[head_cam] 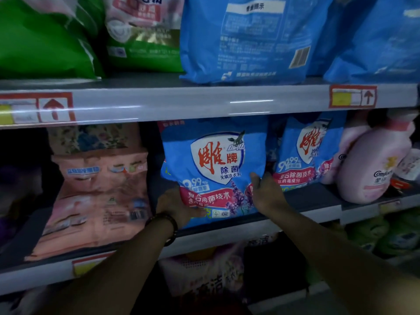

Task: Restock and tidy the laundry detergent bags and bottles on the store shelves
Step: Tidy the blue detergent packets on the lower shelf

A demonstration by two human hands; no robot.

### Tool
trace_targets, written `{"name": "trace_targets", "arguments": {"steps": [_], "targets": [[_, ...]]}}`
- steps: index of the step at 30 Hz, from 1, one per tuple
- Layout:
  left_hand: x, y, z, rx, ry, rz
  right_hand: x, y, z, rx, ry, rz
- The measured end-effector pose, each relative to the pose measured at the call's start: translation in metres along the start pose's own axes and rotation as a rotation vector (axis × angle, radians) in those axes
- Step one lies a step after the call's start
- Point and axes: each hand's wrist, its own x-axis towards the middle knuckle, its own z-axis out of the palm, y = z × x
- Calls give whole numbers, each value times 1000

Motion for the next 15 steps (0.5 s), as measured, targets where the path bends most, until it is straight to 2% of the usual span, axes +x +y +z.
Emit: {"name": "trace_targets", "arguments": {"steps": [4, 6, 7, 9, 12, 15], "targets": [[-8, 5, 8, -49, 141, -50, -40, -17, 22, -206, 372, -151], [-10, 7, 10, -60, 156, -71, -75, -24, 32, -365, 424, -334], [-11, 7, 10, -51, 167, -71, -90, -28, 38, -439, 376, -423], [-12, 11, 10, -26, 183, -69, -107, -33, 50, -568, 158, -489], [-13, 18, 9, 19, 191, -54, -108, -48, 61, -647, -152, -369], [-24, 17, 3, 99, 186, -14, -95, -68, 60, -722, -282, -243]]}}
